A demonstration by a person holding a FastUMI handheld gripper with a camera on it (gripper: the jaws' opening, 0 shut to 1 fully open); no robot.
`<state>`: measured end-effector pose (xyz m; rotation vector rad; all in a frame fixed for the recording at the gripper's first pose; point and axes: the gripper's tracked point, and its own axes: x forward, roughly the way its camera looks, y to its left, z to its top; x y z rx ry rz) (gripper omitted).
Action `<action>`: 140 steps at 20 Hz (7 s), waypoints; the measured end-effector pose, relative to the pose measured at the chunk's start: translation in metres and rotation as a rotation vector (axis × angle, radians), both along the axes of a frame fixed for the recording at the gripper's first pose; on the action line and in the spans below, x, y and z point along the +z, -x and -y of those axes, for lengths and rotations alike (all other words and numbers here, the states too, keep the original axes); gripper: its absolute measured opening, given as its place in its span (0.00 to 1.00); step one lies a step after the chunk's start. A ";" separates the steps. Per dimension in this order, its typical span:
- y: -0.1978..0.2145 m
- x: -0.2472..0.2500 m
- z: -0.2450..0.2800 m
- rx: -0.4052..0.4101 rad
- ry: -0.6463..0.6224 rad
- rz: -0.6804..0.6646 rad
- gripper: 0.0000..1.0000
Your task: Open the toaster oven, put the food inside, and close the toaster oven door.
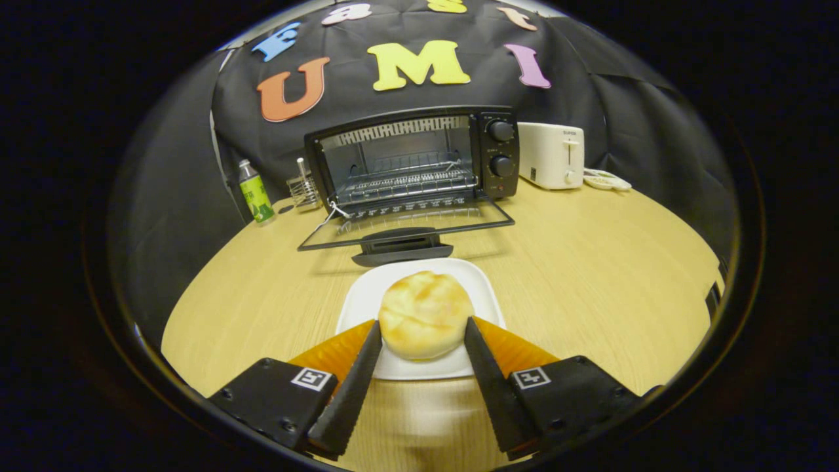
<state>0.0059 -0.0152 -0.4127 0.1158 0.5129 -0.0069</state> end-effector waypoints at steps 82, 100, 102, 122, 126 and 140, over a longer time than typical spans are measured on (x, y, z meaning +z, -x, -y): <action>-0.080 0.017 -0.027 0.067 0.027 -0.051 1.00; -0.101 0.065 -0.028 0.004 0.141 0.100 1.00; -0.106 0.077 -0.027 0.009 0.145 0.134 1.00; -0.159 0.121 -0.023 -0.013 0.203 0.190 1.00; -0.151 0.132 -0.024 -0.017 0.179 0.225 1.00; -0.055 0.230 -0.014 -0.006 0.185 0.413 1.00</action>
